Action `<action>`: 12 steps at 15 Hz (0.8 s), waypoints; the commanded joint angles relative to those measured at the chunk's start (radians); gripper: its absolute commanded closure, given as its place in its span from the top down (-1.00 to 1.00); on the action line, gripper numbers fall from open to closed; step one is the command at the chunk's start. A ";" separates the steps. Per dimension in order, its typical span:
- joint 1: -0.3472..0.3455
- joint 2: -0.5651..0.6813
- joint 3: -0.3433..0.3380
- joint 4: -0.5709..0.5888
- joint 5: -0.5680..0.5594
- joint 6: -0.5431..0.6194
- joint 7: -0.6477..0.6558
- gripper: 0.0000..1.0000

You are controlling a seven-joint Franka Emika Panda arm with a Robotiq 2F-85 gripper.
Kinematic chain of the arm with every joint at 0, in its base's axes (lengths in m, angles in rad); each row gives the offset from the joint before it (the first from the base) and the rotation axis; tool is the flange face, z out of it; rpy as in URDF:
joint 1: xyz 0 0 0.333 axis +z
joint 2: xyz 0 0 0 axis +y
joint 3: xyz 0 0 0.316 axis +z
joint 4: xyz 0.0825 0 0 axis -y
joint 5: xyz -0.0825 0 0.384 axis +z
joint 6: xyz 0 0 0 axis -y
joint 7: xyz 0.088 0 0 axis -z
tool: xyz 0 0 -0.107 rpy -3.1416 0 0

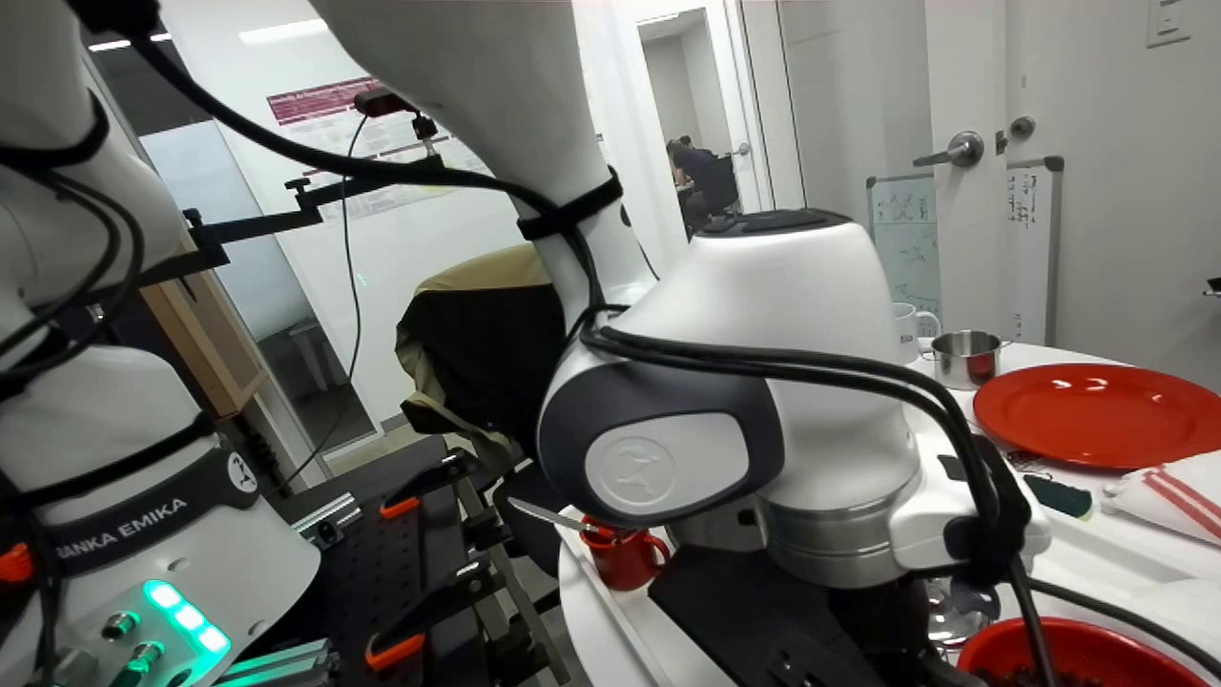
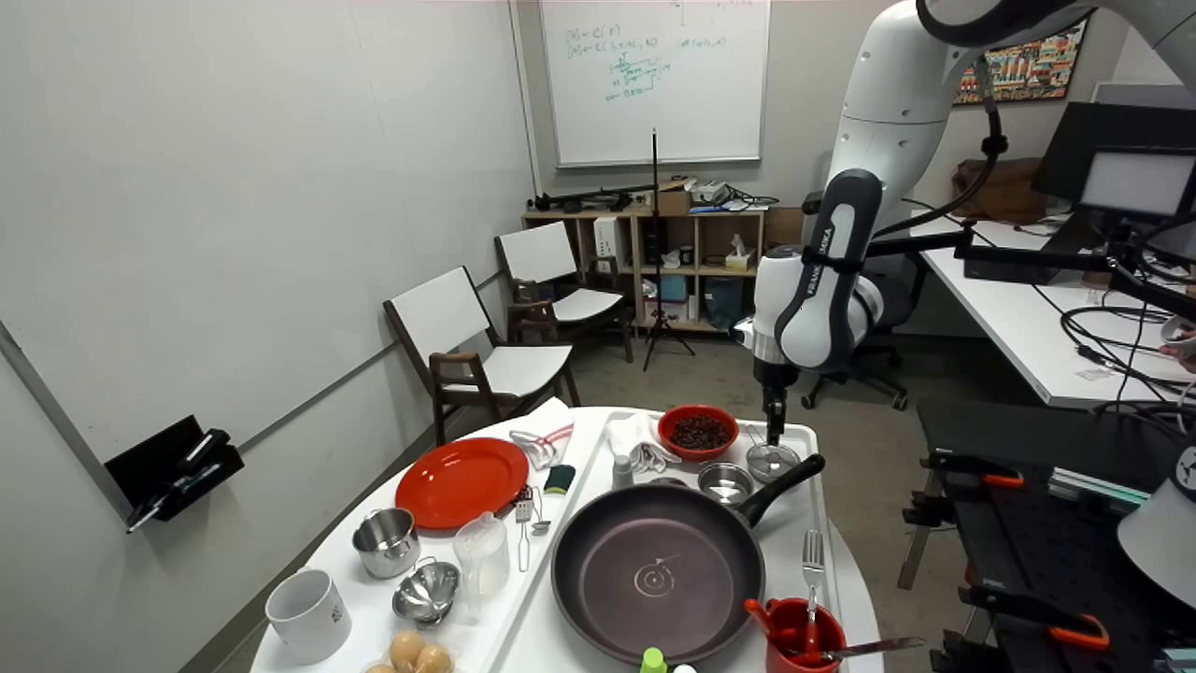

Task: Take the lid off of the metal plate and put it on the red bowl

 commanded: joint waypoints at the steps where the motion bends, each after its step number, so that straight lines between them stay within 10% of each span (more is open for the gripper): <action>1: -0.032 0.052 0.002 0.049 -0.026 0.014 -0.002 1.00; 12: -0.030 0.052 -0.007 0.048 -0.023 -0.001 0.019 1.00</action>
